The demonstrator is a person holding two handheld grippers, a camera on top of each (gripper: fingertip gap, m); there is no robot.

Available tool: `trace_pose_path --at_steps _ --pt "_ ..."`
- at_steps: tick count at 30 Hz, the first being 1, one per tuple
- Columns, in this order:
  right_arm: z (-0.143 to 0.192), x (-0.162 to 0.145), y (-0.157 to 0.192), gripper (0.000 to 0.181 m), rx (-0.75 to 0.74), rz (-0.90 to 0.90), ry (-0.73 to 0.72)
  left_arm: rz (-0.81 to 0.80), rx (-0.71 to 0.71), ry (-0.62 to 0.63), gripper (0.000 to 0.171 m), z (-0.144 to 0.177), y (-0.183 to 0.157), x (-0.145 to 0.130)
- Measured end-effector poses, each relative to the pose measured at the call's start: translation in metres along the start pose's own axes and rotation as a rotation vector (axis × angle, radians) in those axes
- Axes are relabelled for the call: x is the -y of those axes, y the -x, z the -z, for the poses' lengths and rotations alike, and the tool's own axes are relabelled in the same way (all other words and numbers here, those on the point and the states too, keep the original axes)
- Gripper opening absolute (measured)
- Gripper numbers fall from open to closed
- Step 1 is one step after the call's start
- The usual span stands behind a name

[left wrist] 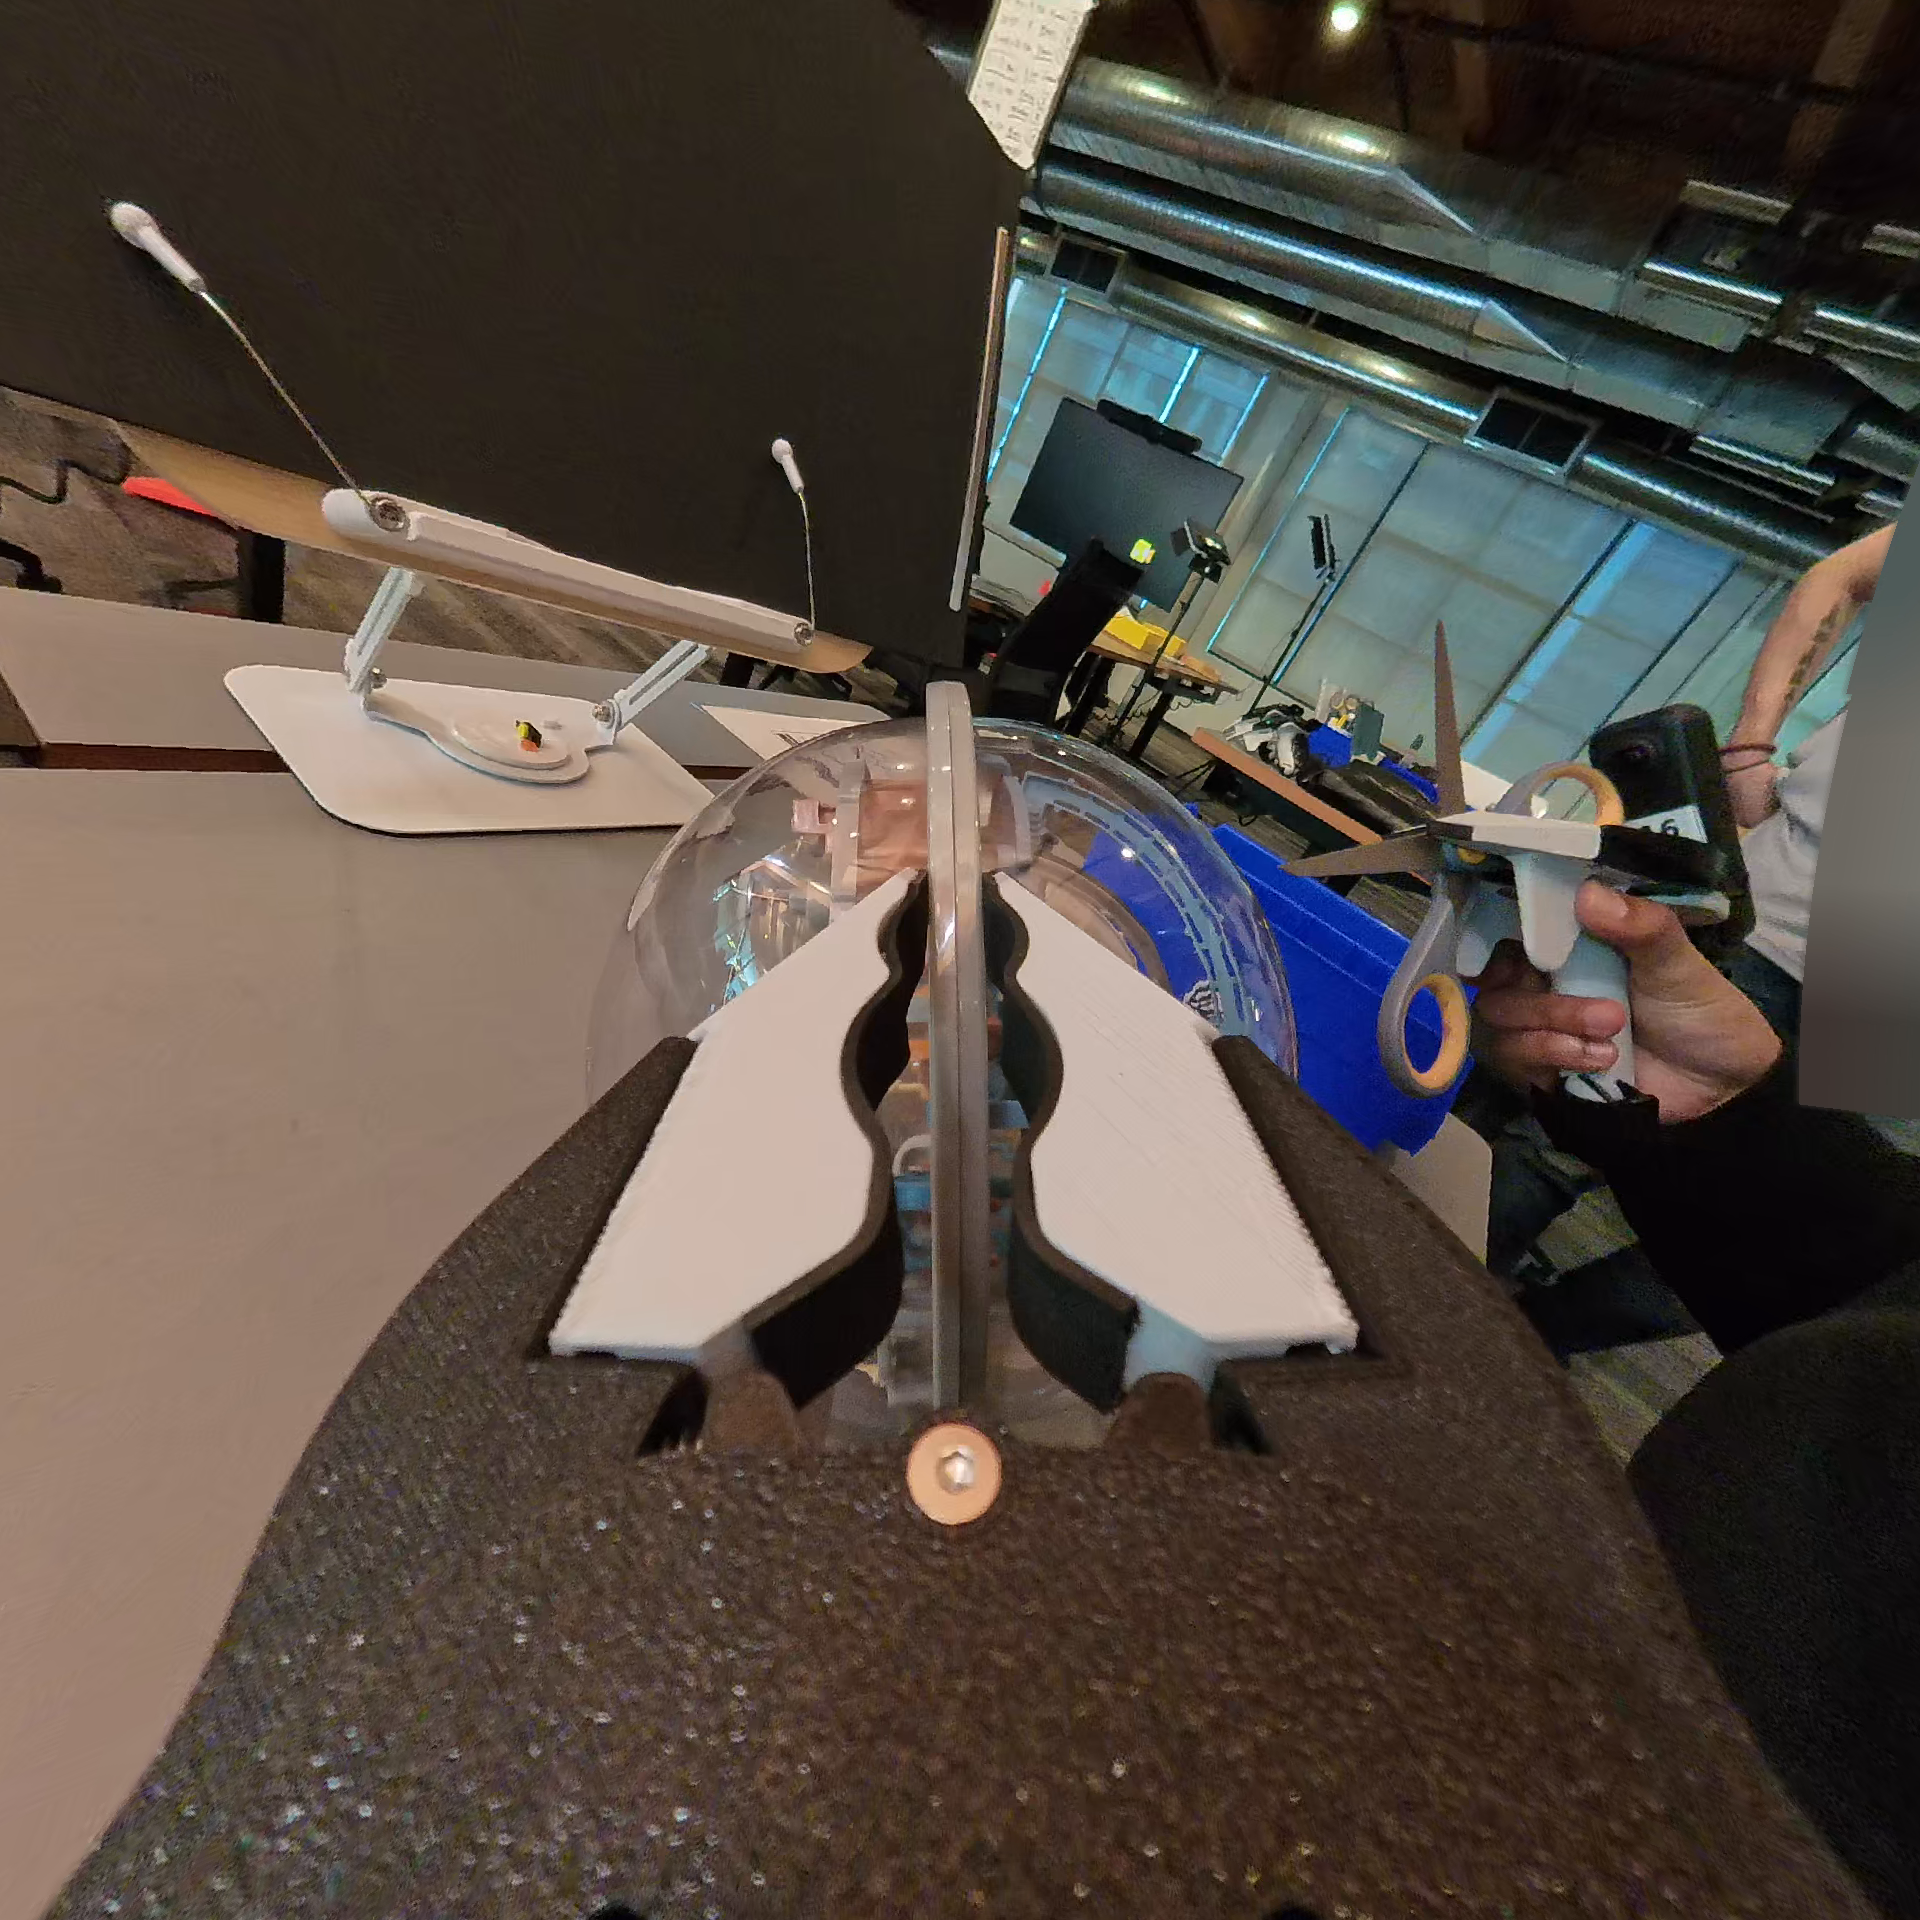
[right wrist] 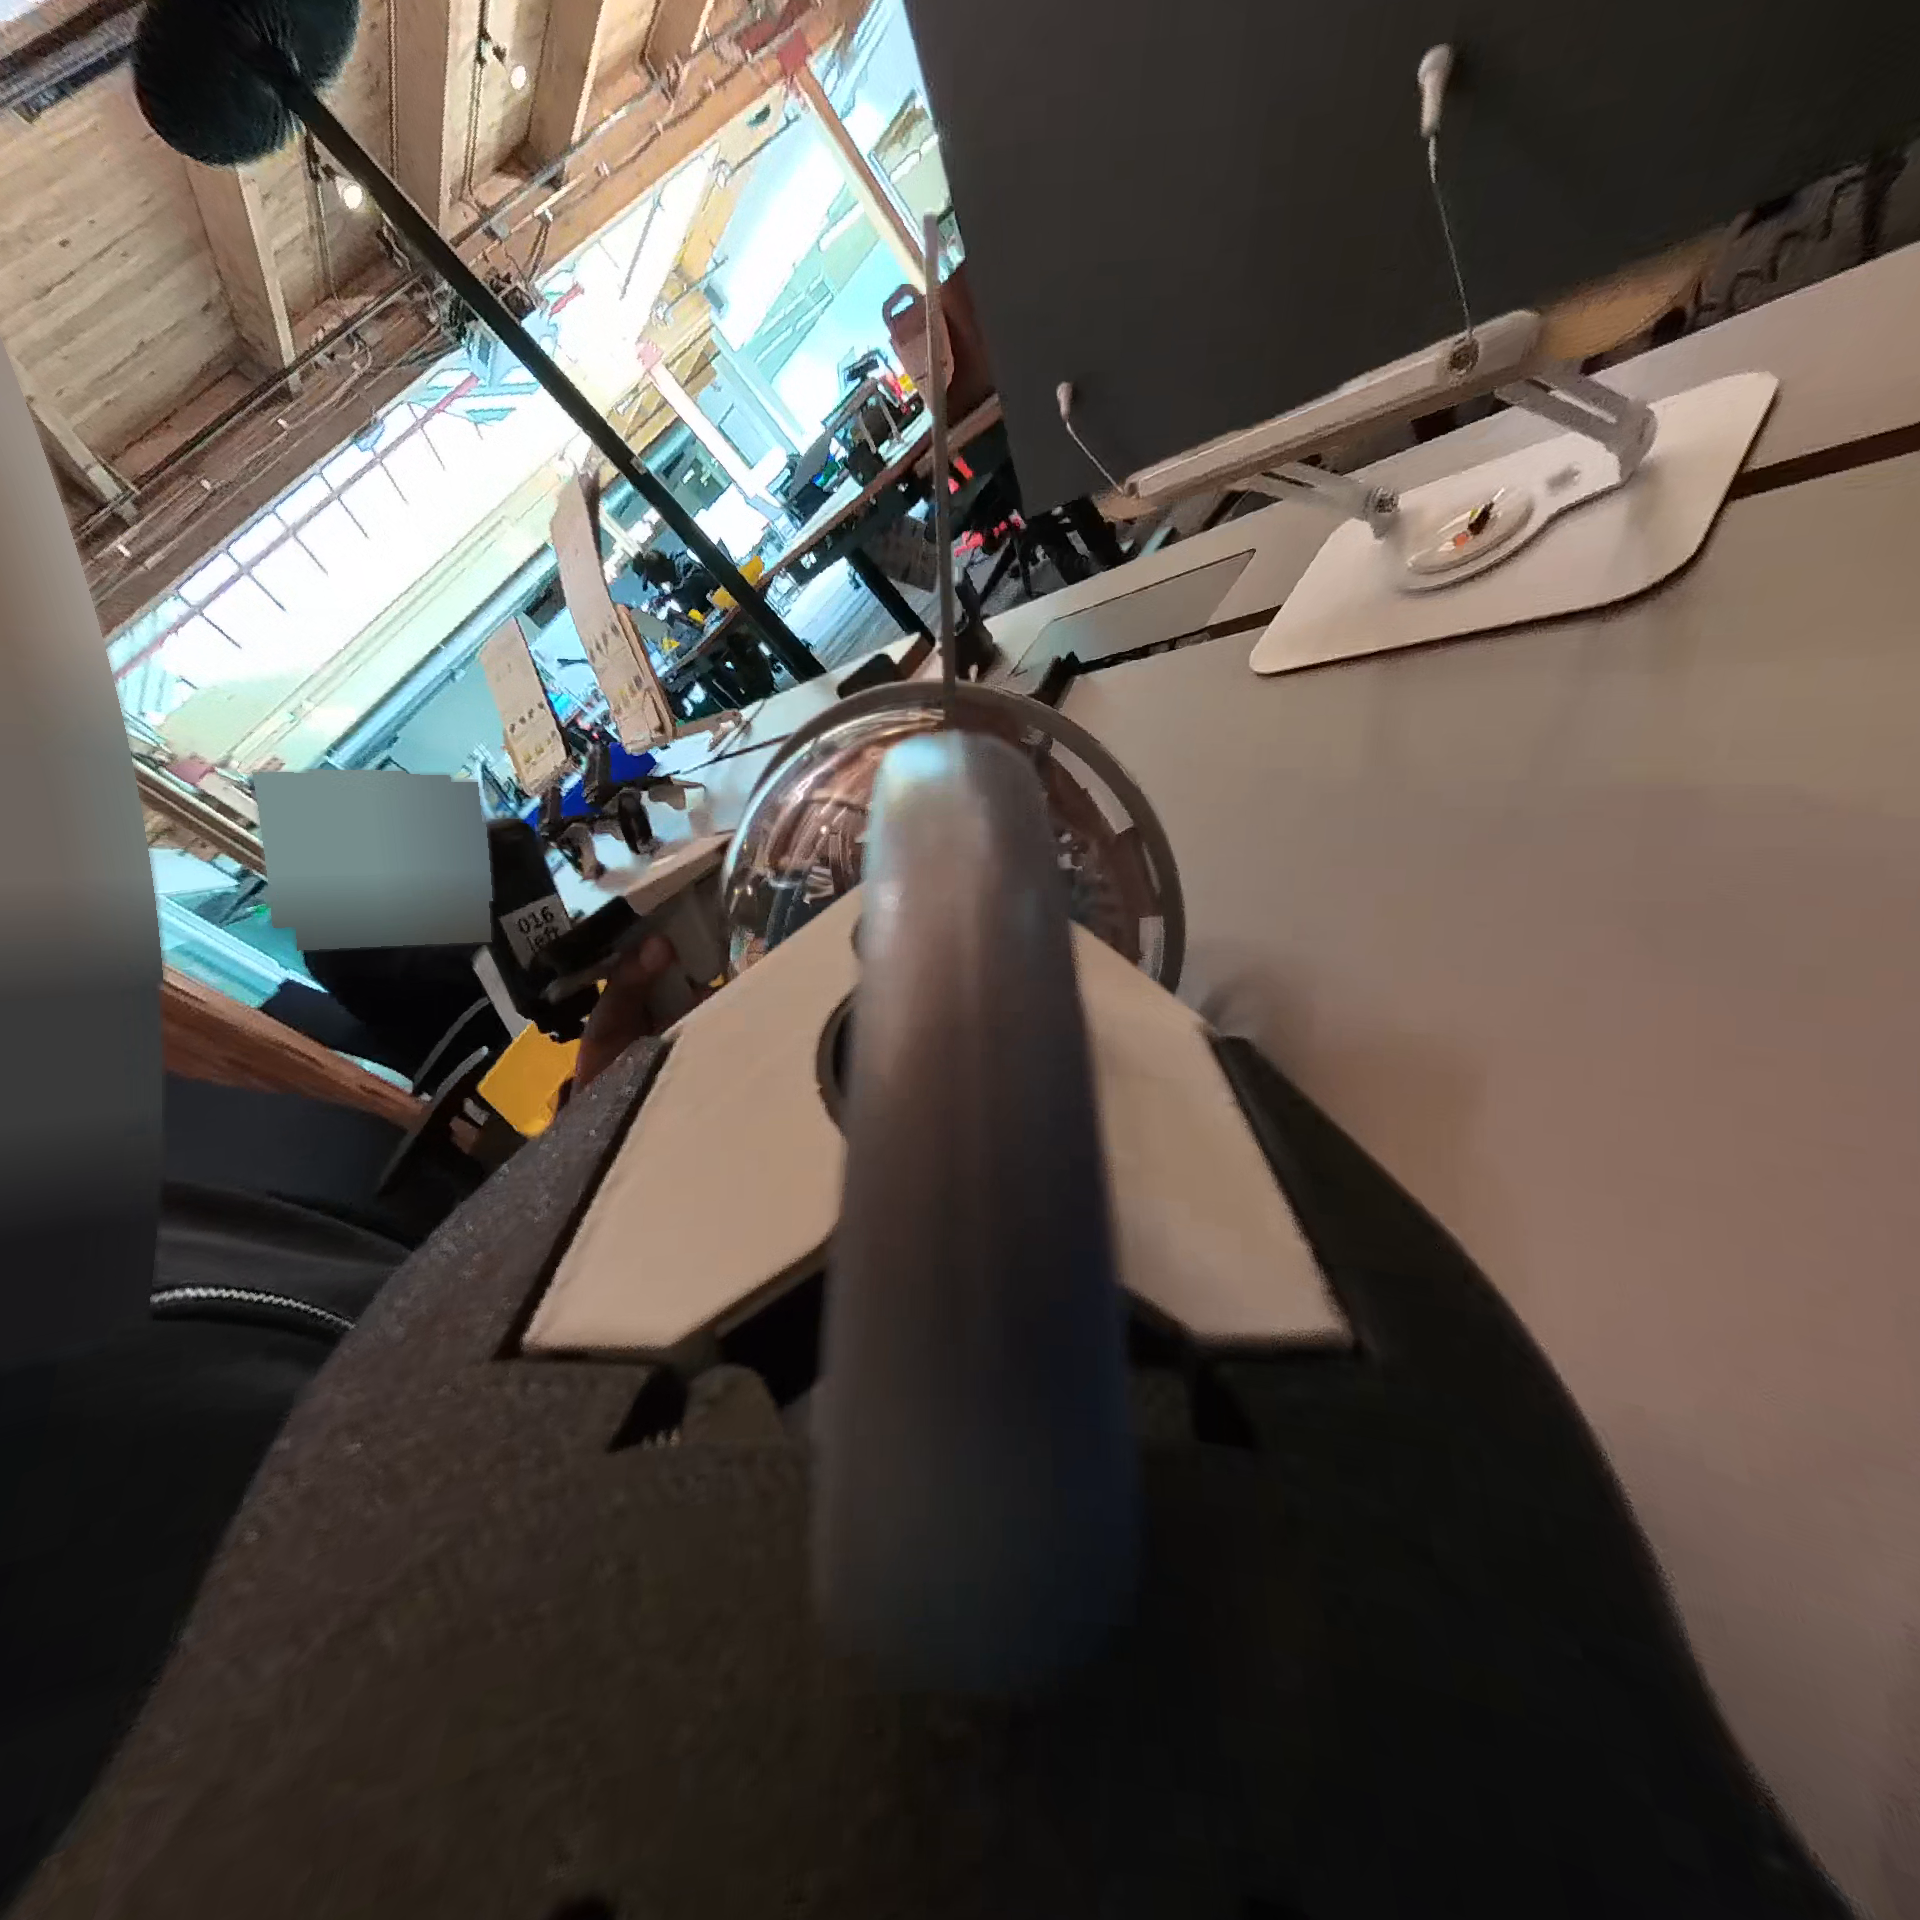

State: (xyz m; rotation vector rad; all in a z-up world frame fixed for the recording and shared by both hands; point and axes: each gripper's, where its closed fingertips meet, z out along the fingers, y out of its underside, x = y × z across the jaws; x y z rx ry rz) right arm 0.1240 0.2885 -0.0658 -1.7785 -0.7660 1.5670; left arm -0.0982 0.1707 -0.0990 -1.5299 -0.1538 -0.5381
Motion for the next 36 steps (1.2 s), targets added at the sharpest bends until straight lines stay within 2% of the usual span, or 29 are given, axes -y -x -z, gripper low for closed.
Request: trace_pose_path --at_steps 3,5,8,18,22,30,36 --pt "-0.018 -0.027 0.003 0.017 0.008 0.01 0.103 0.003 -0.002 -0.004 0.009 -0.001 0.0 0.0" --pt "-0.027 -0.038 0.001 0.017 0.015 -0.001 0.122 0.002 -0.001 -0.005 0.009 -0.002 0.0 0.0" --pt "-0.028 -0.034 0.0 0.017 0.029 -0.026 0.086 -0.004 0.002 0.002 0.009 -0.002 -0.001 -0.001" --pt "-0.033 -0.036 -0.001 0.017 0.03 0.007 0.093 -0.007 0.01 -0.004 0.009 -0.001 -0.001 0.0" --pt "-0.027 -0.021 0.002 0.018 0.034 0.053 0.081 -0.022 0.033 -0.005 0.009 -0.002 0.0 0.0" --pt "-0.033 -0.034 -0.003 0.017 0.002 0.064 0.144 -0.027 0.041 -0.009 0.009 -0.003 -0.002 -0.001" --pt "-0.029 -0.027 -0.004 0.017 0.013 0.052 0.118 -0.033 0.046 -0.005 0.009 -0.003 -0.001 0.0"
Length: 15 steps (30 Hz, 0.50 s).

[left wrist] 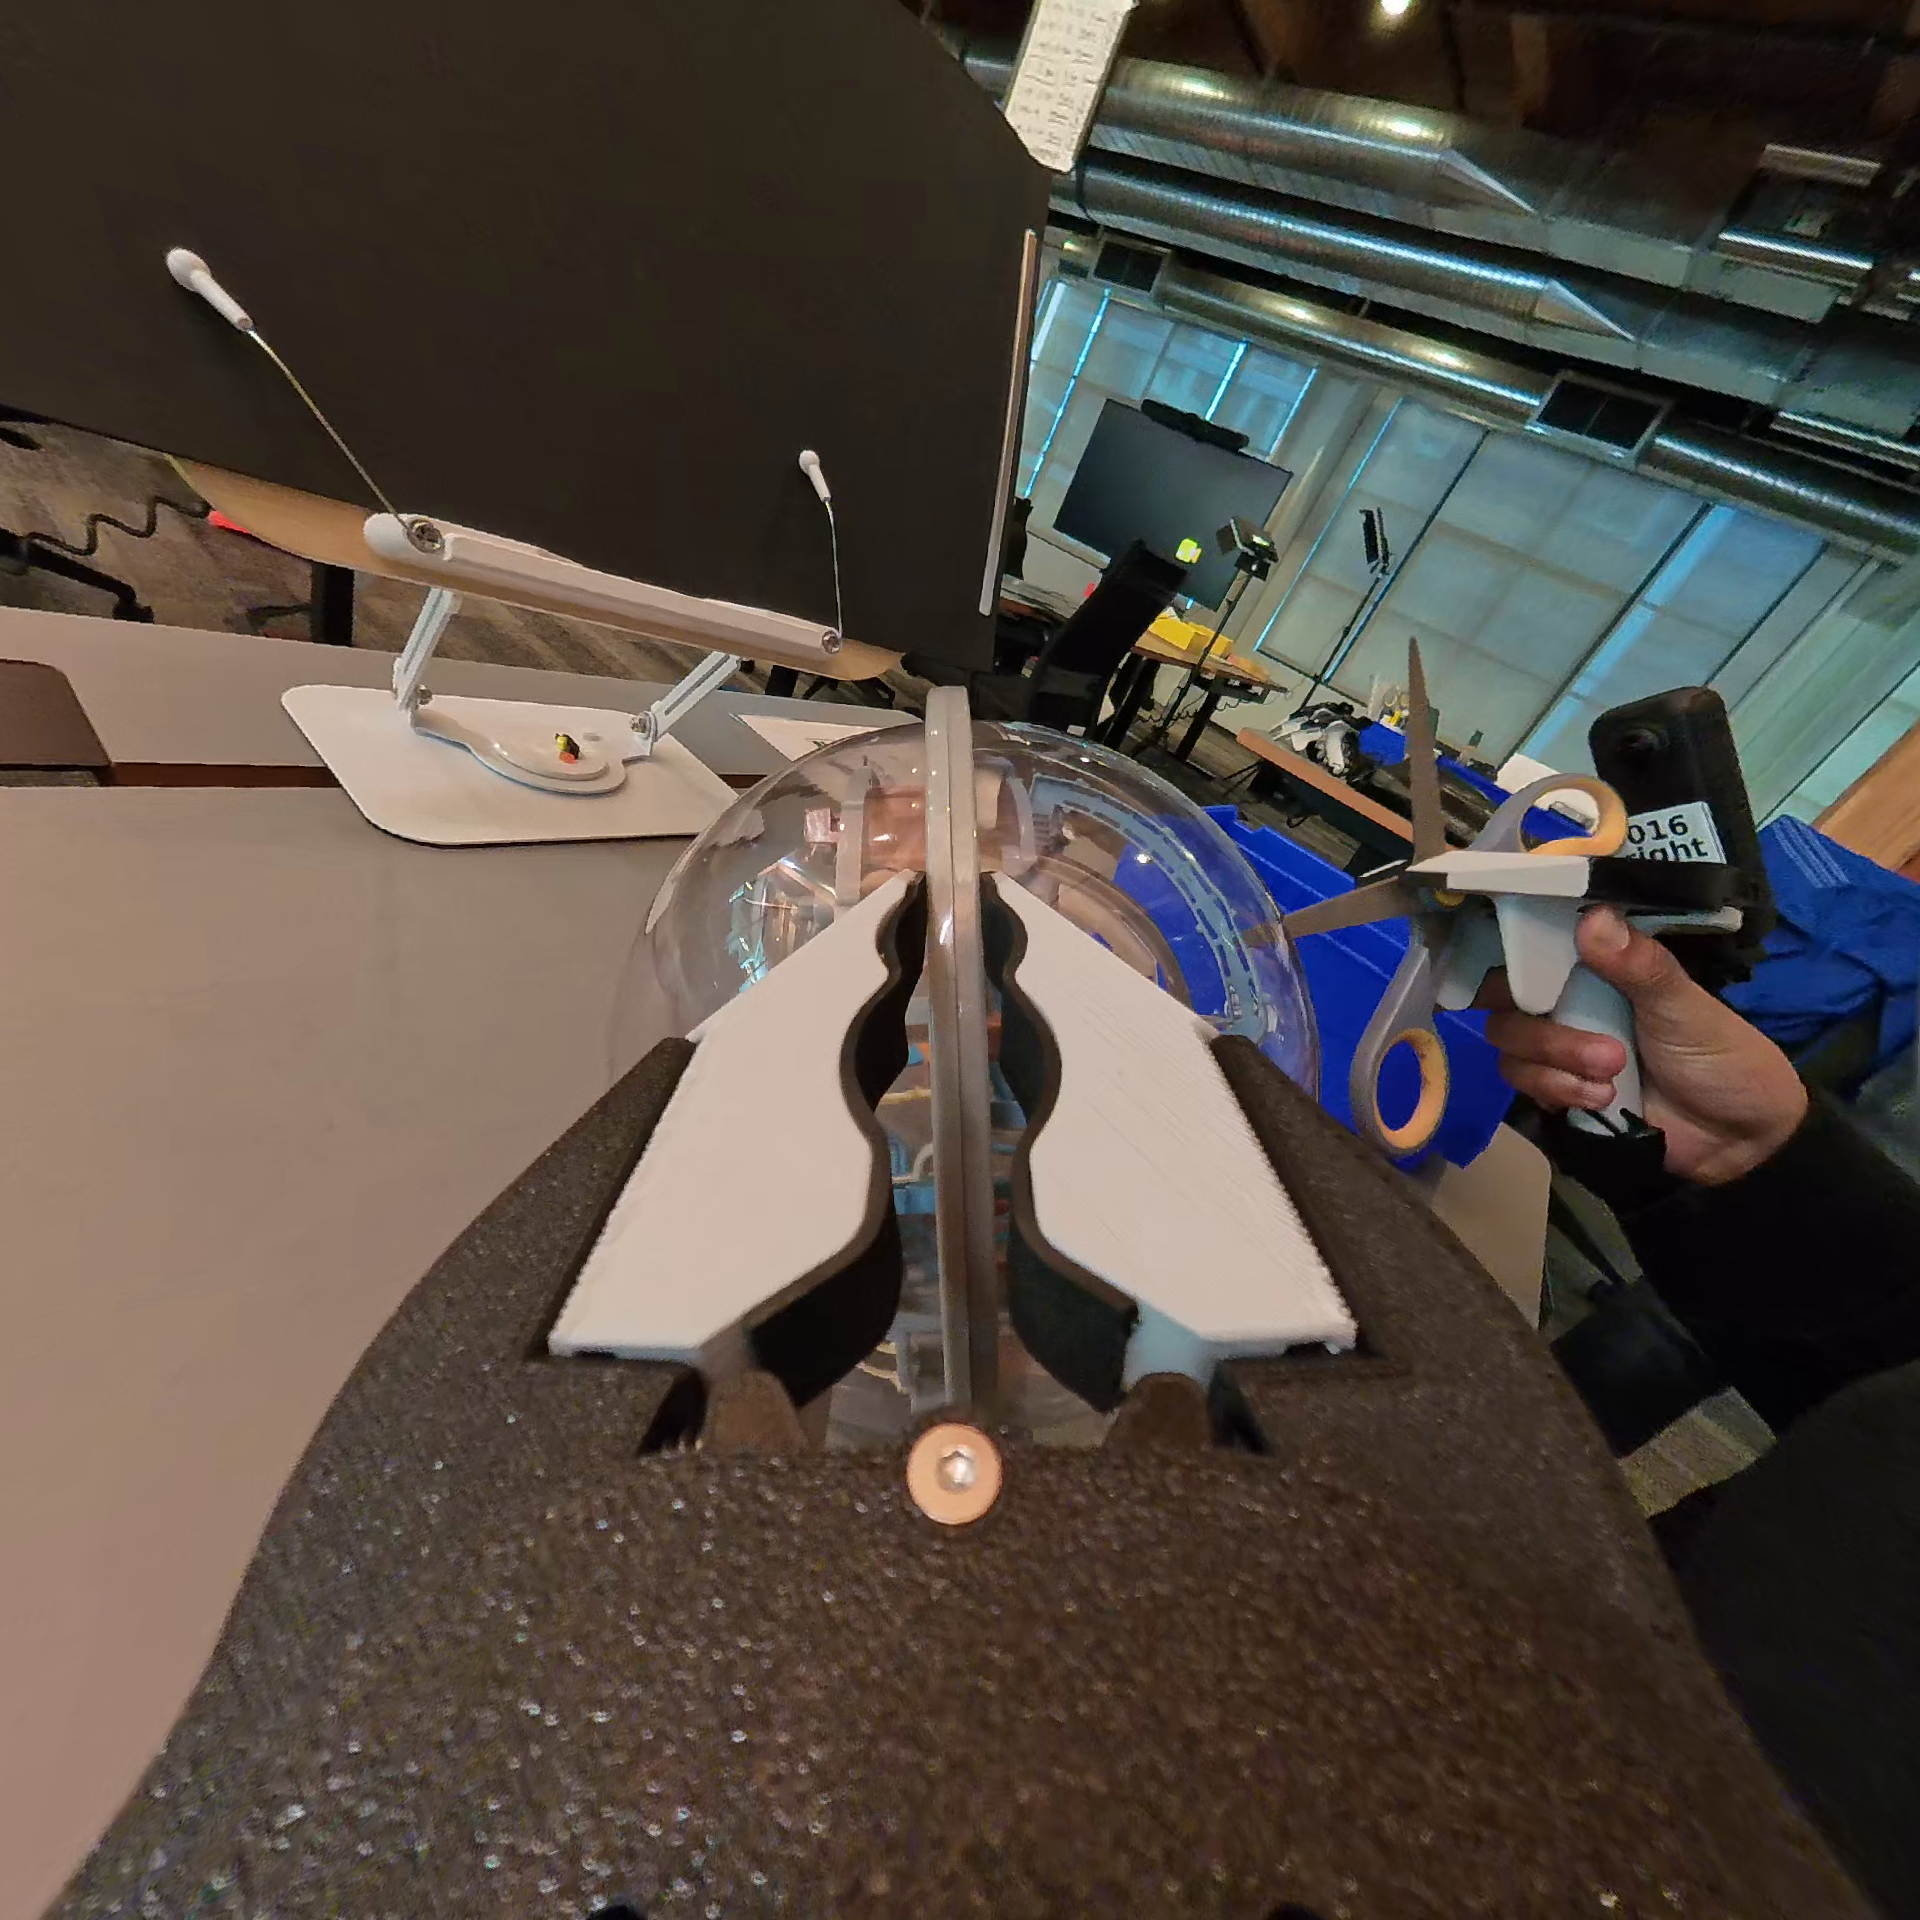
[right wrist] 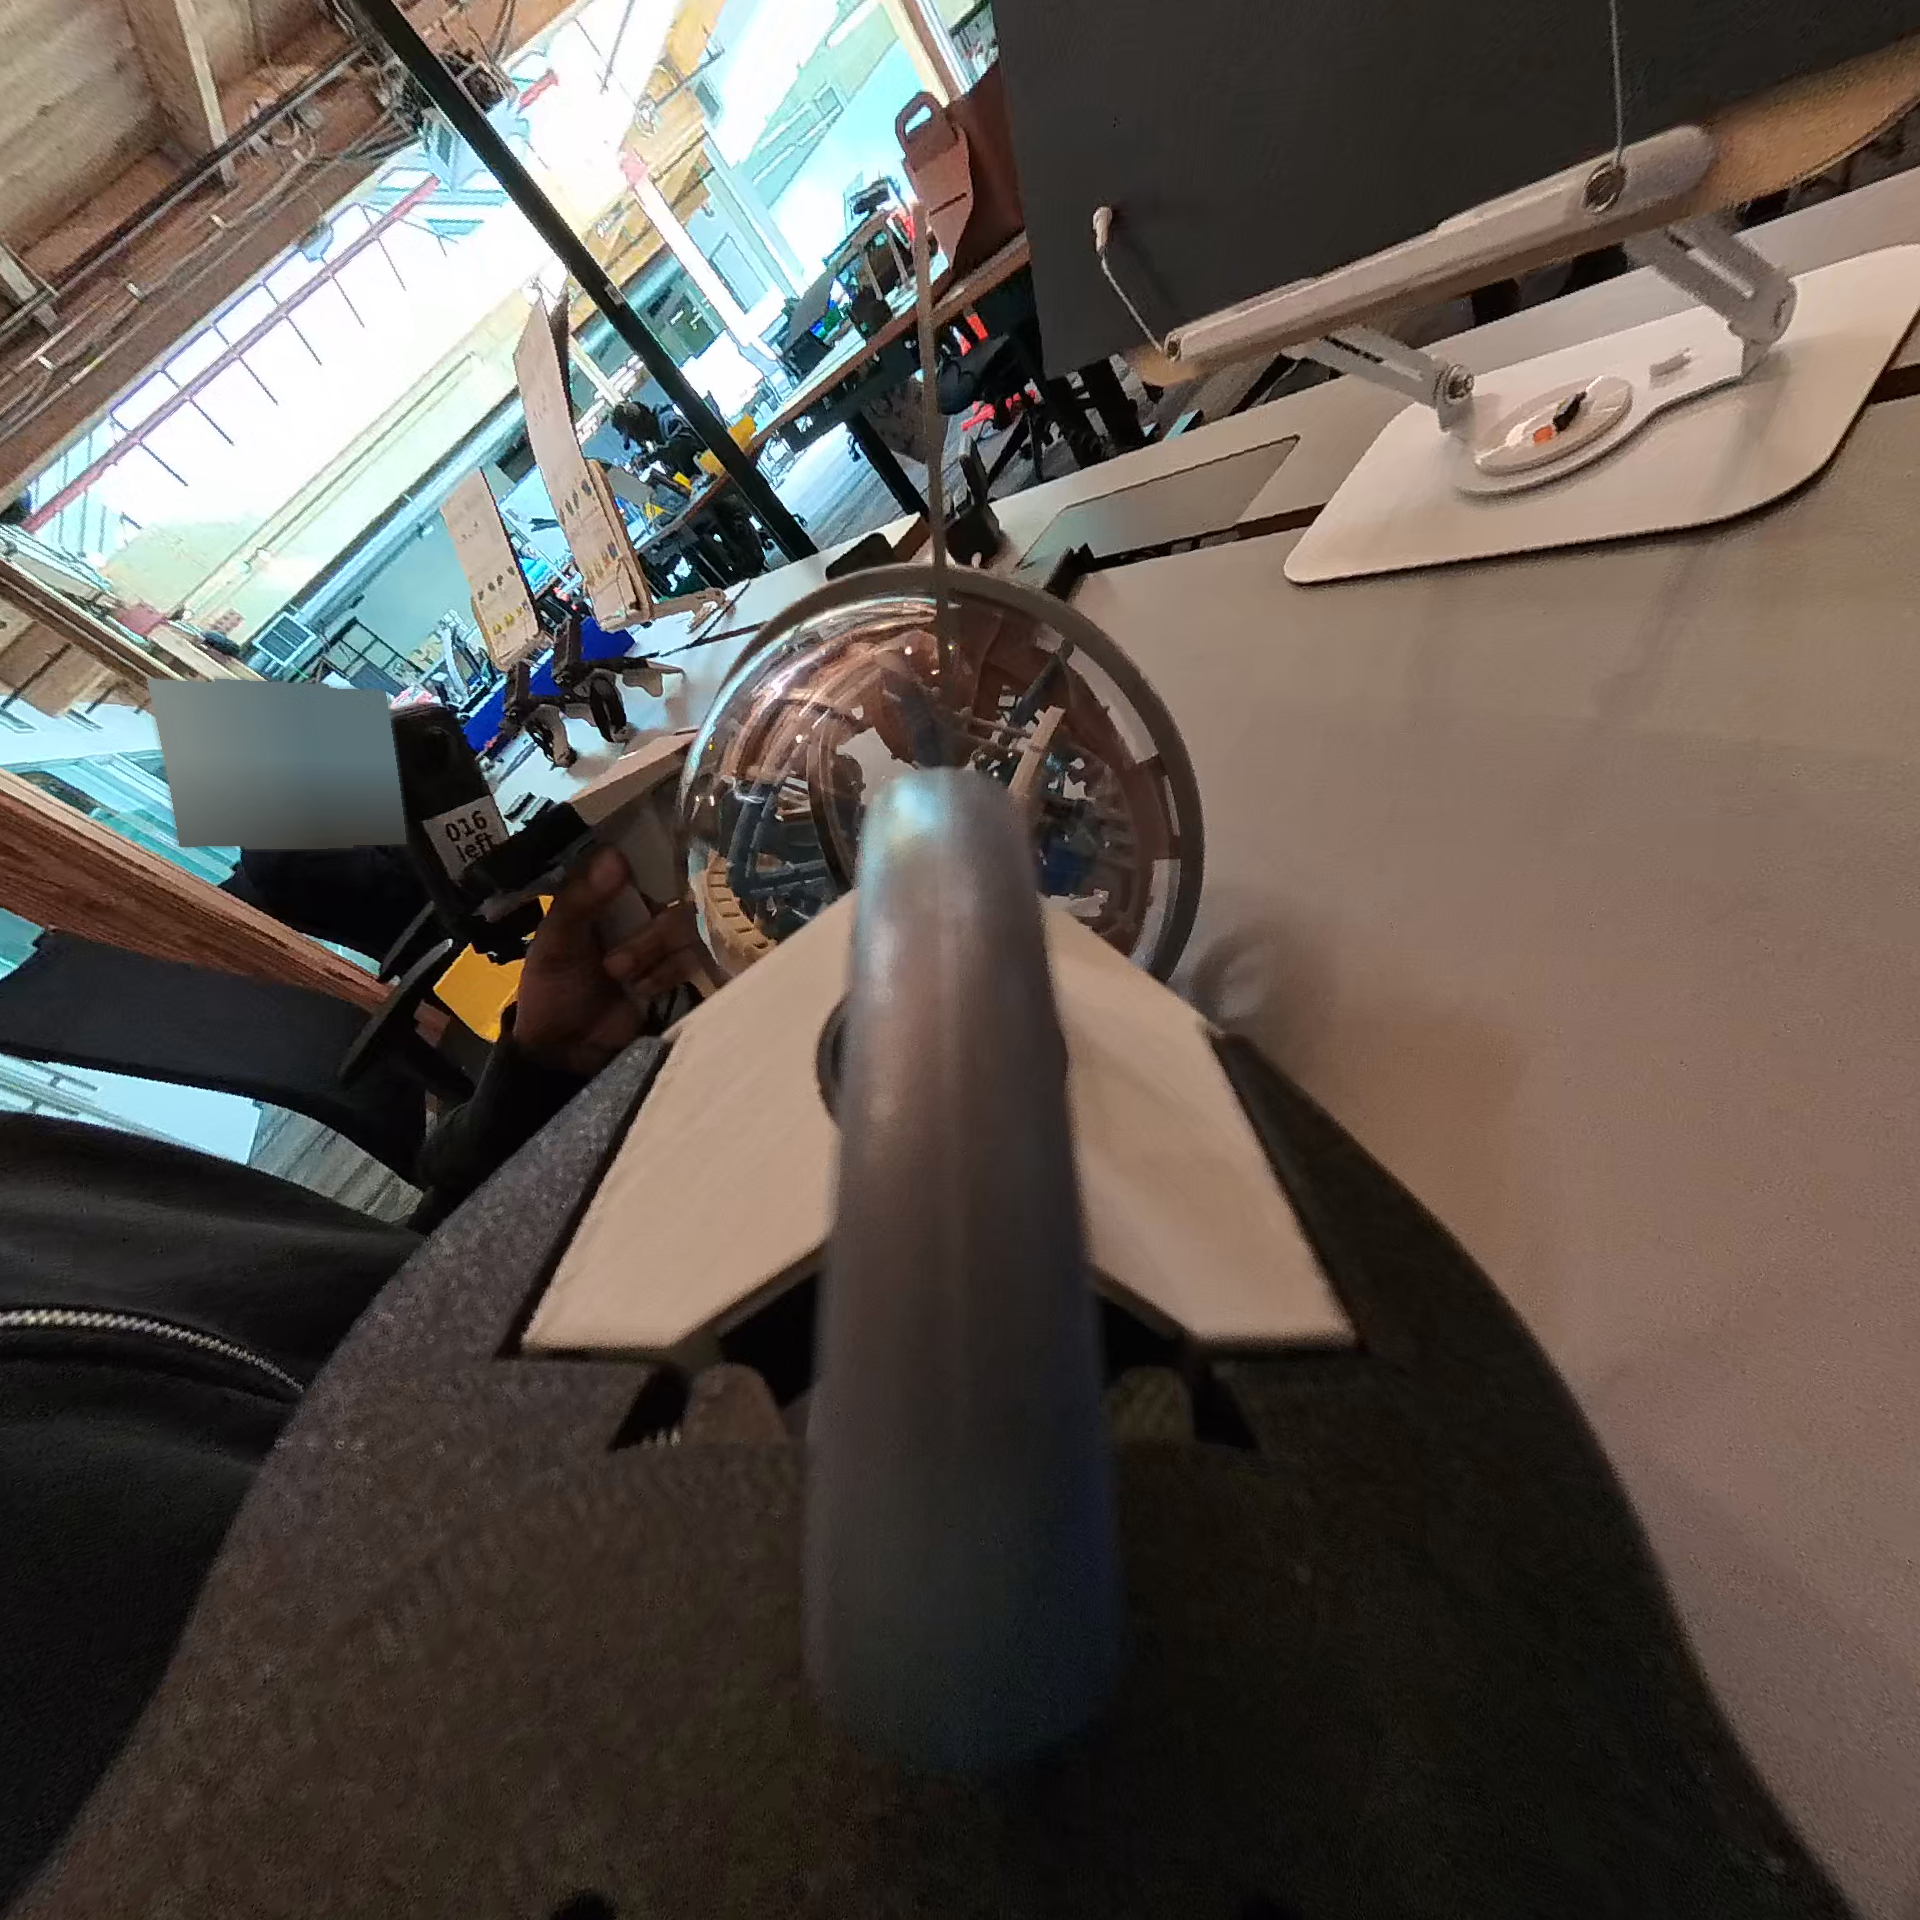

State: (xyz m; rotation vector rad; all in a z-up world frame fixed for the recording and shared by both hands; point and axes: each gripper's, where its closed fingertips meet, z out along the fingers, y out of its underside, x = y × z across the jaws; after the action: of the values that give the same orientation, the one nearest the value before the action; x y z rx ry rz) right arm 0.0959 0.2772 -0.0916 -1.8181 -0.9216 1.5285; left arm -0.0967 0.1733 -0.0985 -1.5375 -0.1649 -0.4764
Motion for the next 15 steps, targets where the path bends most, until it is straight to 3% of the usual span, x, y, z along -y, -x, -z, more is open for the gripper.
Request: trace_pose_path --at_steps 3,8,10,13,15 --pt "0.01 0.013 -0.002 0.017 -0.036 0.058 -0.021 0.003 0.007 -0.006 0.008 0.0 0.001 0.0" --pt "0.08 0.091 0.013 0.016 -0.1 0.208 -0.263 0.0 0.01 0.001 0.009 0.0 0.001 0.0" --pt "0.102 0.108 0.019 0.016 -0.124 0.241 -0.33 0.0 0.011 0.001 0.009 -0.001 0.002 0.0" --pt "0.083 0.092 0.017 0.015 -0.1 0.204 -0.221 0.002 -0.003 0.006 0.009 -0.001 -0.002 0.0" --pt "0.019 0.033 0.016 0.016 0.019 0.1 0.05 0.022 -0.052 0.05 0.008 -0.001 -0.009 -0.004"
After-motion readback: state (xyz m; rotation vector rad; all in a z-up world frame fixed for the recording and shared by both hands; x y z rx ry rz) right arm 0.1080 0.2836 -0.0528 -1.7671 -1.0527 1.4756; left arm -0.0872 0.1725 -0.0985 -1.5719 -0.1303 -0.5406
